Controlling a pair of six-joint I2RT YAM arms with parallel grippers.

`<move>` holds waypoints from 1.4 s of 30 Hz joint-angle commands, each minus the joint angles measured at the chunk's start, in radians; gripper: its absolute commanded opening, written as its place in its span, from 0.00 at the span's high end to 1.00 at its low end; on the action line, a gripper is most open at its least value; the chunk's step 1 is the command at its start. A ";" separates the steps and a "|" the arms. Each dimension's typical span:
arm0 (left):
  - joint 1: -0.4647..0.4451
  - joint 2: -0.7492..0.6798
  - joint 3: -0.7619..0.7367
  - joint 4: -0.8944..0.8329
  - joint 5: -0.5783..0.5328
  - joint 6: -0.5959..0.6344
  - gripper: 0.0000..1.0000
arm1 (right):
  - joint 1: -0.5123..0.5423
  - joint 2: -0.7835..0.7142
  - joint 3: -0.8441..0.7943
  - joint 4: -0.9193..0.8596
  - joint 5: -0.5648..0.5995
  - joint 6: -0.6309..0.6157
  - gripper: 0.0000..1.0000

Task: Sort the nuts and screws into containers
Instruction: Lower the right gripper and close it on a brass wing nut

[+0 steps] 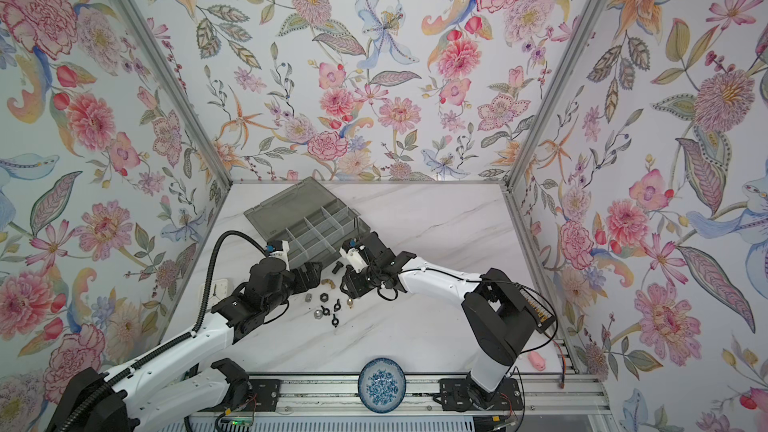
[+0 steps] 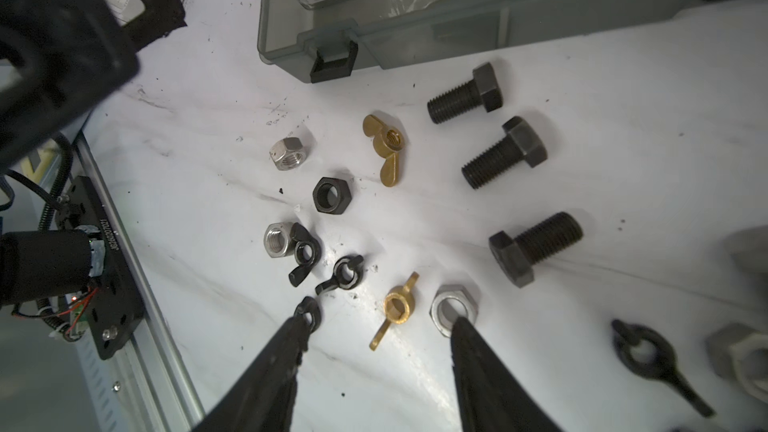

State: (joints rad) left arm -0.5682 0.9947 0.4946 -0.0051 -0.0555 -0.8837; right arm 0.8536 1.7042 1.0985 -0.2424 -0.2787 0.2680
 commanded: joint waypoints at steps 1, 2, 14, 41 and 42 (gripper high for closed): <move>0.015 -0.028 -0.018 -0.038 0.006 -0.007 0.01 | 0.013 0.044 0.026 -0.013 0.041 0.071 0.47; 0.015 -0.033 -0.018 -0.041 0.008 -0.005 0.01 | 0.016 0.053 0.030 -0.013 0.046 0.083 0.49; 0.029 -0.053 -0.019 -0.062 0.011 0.013 0.01 | 0.050 0.144 0.091 -0.030 0.090 0.175 0.67; 0.042 -0.051 -0.031 -0.062 0.021 0.019 0.01 | 0.052 0.205 0.094 -0.055 0.143 0.237 0.76; 0.044 -0.052 -0.032 -0.063 0.022 0.020 0.01 | 0.053 0.205 0.094 -0.056 0.144 0.237 0.77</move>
State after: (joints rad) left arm -0.5365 0.9531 0.4782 -0.0525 -0.0513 -0.8795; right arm 0.9028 1.8900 1.1763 -0.2741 -0.1555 0.4915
